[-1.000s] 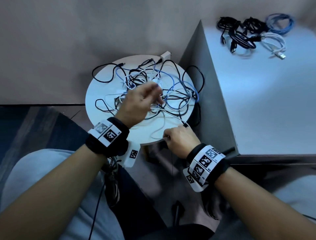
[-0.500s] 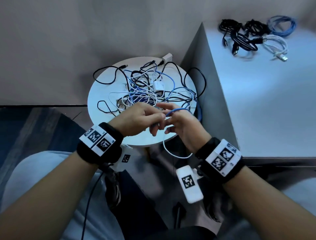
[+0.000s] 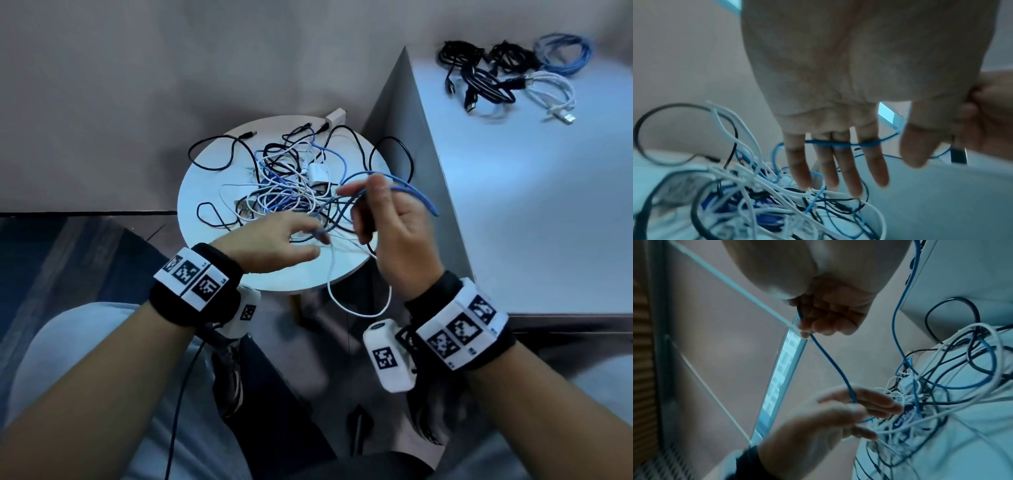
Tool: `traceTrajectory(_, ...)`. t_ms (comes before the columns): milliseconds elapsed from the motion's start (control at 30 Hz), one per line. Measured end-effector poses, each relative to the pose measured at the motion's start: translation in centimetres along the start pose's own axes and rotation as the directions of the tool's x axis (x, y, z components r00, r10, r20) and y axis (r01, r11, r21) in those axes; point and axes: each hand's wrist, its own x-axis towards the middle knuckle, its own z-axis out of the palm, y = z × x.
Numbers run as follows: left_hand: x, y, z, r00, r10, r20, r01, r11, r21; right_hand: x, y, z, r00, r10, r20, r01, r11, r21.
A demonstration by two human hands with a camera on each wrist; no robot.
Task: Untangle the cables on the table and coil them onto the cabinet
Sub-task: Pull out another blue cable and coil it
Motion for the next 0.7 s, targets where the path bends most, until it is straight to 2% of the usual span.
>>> traceTrajectory(33,0.2,-0.4,0.1,0.996,0.022,-0.083,-0.012,0.993,0.121,0.3,-0.7,-0.3,0.999,0.007,-0.035,-0.005,0.999,0.052)
traceTrajectory(67,0.4,-0.7,0.3,0.980,0.037,-0.196,-0.004,0.986,0.168,0.6,-1.1,-0.6,0.998,0.017,-0.063,-0.012,0.997,0.077)
traceTrajectory(100,0.5,-0.7,0.3,0.949,0.037,-0.314,0.008,0.990,0.139,0.8,-1.4,-0.9,0.996,0.048,-0.074,-0.041,0.994,0.097)
traceTrajectory(167,0.7,-0.4,0.2,0.862,-0.001,-0.507,-0.006,1.000,-0.012,1.0,-1.1,-1.2,0.979,0.197,-0.045,-0.190,0.974,0.126)
traceTrajectory(233,0.7,0.1,0.0,0.765,-0.043,-0.642,-0.024,0.995,-0.095,0.9,-0.5,-1.3,0.932,0.362,0.034,-0.363,0.927,0.089)
traceTrajectory(267,0.7,0.5,0.0,0.719,-0.064,-0.692,-0.018,0.994,-0.111,0.7,-0.1,-1.3,0.912,0.399,0.098,-0.406,0.911,0.068)
traceTrajectory(333,0.5,1.3,0.1,0.659,-0.109,-0.744,-0.014,0.987,-0.157,0.4,0.3,-1.0,0.902,0.362,0.237,-0.390,0.917,0.081)
traceTrajectory(367,0.4,1.7,0.1,0.663,-0.134,-0.736,-0.043,0.975,-0.216,0.3,0.4,-0.7,0.899,0.324,0.293,-0.365,0.926,0.097)
traceTrajectory(400,0.4,2.3,0.1,0.697,-0.157,-0.700,-0.107,0.942,-0.318,0.2,0.7,-0.4,0.902,0.298,0.313,-0.335,0.939,0.072)
traceTrajectory(467,0.2,3.3,0.1,0.808,-0.150,-0.570,-0.253,0.785,-0.565,0.0,1.6,-0.1,0.928,0.229,0.293,-0.177,0.965,-0.194)
traceTrajectory(500,0.0,3.7,0.2,0.853,-0.117,-0.509,-0.293,0.700,-0.651,-0.3,2.2,0.0,0.935,0.191,0.300,-0.074,0.930,-0.361)
traceTrajectory(533,-0.1,4.0,0.3,0.883,-0.077,-0.462,-0.311,0.641,-0.702,-0.6,2.7,0.1,0.931,0.168,0.324,-0.003,0.891,-0.454)
traceTrajectory(600,-0.4,4.2,0.4,0.910,-0.017,-0.414,-0.327,0.586,-0.741,-1.0,2.8,0.2,0.909,0.187,0.372,-0.013,0.906,-0.424)
traceTrajectory(700,-1.0,4.2,0.0,0.913,0.009,-0.408,-0.350,0.530,-0.772,-0.3,2.2,0.0,0.896,0.212,0.389,-0.109,0.957,-0.269)
